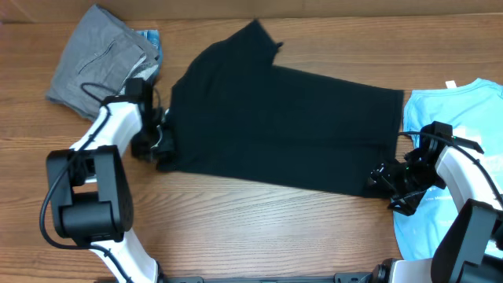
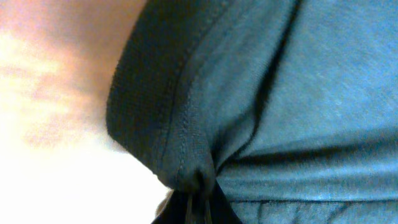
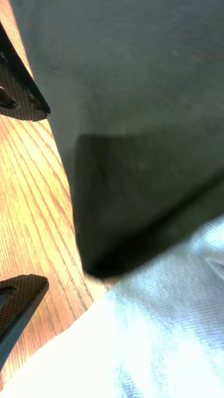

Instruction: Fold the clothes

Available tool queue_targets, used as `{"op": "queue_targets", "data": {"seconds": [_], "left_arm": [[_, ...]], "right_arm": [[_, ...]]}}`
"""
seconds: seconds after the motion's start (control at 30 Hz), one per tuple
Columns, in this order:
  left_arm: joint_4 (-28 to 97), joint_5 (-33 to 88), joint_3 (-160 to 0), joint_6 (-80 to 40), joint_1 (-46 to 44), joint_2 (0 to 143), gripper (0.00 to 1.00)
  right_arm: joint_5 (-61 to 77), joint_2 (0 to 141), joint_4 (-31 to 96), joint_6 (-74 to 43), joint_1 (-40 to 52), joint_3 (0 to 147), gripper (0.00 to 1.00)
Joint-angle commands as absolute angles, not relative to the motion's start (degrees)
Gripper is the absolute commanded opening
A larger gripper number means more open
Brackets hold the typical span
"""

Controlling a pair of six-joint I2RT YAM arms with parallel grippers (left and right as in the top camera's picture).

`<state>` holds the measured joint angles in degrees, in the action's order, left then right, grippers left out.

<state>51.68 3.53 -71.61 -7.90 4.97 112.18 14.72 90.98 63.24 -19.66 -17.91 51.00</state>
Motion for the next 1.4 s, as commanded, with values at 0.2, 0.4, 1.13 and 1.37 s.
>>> {"op": "queue_targets", "data": {"seconds": [0.2, 0.4, 1.13, 1.37], "left_arm": [[56.69, 2.66, -69.91, -12.56, 17.82, 112.99, 0.04], [55.48, 9.89, -69.93, -9.13, 18.26, 112.97, 0.27], [60.07, 10.17, -72.18, -7.25, 16.8, 92.18, 0.5], [60.1, 10.59, -72.16, -3.75, 14.66, 92.25, 0.42]], "right_arm": [[14.15, 90.89, 63.13, -17.78, -17.58, 50.94, 0.83], [22.46, 90.89, 58.19, -14.2, -14.15, 47.88, 0.66], [10.98, 86.17, 66.96, -29.45, -6.98, 48.58, 0.64], [16.71, 85.97, 54.52, -22.28, -10.37, 51.4, 0.62]]}}
